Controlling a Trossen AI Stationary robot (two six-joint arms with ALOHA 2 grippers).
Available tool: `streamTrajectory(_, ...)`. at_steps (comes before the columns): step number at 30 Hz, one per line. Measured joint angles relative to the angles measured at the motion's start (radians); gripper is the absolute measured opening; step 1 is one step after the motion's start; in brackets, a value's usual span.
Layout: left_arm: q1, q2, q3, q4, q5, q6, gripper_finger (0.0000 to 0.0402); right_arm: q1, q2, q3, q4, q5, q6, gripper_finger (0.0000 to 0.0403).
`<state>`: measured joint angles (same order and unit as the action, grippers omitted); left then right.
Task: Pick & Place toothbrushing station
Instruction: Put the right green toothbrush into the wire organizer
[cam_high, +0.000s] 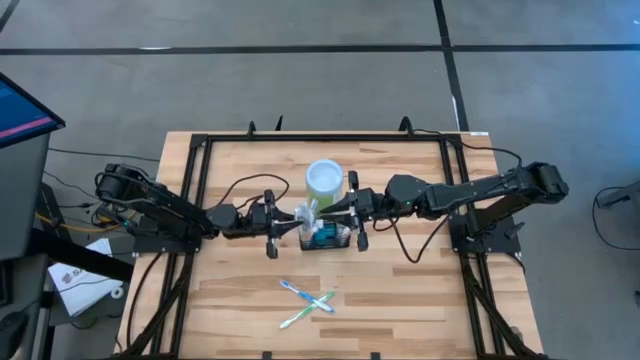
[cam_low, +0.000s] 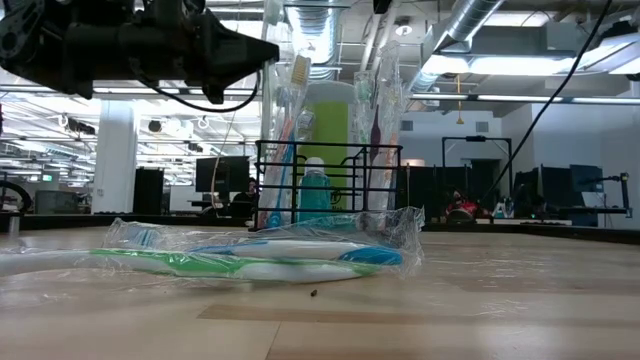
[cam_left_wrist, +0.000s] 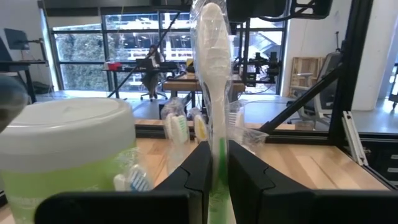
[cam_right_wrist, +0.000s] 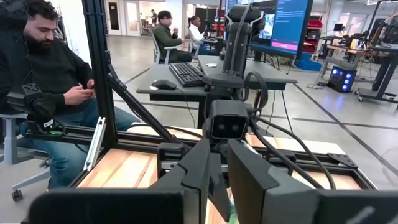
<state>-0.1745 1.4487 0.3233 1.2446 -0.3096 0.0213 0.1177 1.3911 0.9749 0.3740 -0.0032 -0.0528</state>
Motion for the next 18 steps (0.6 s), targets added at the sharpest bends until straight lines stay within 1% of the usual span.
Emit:
streamTrajectory(8, 0.000, 0.007, 0.000, 0.025, -0.025, 0.011, 0.0030, 0.000, 0.000, 0.000, 0.000, 0.000, -0.001, 0.0048)
streamTrajectory(10, 0.000, 0.036, 0.000, 0.052, -0.026, 0.013, 0.0030, 0.000, 0.000, 0.000, 0.000, 0.000, -0.001, 0.0048)
streamTrajectory(18, -0.001, 0.224, 0.000, 0.271, -0.027, 0.032, 0.0031, 0.001, 0.000, 0.000, -0.003, 0.000, -0.001, 0.0048)
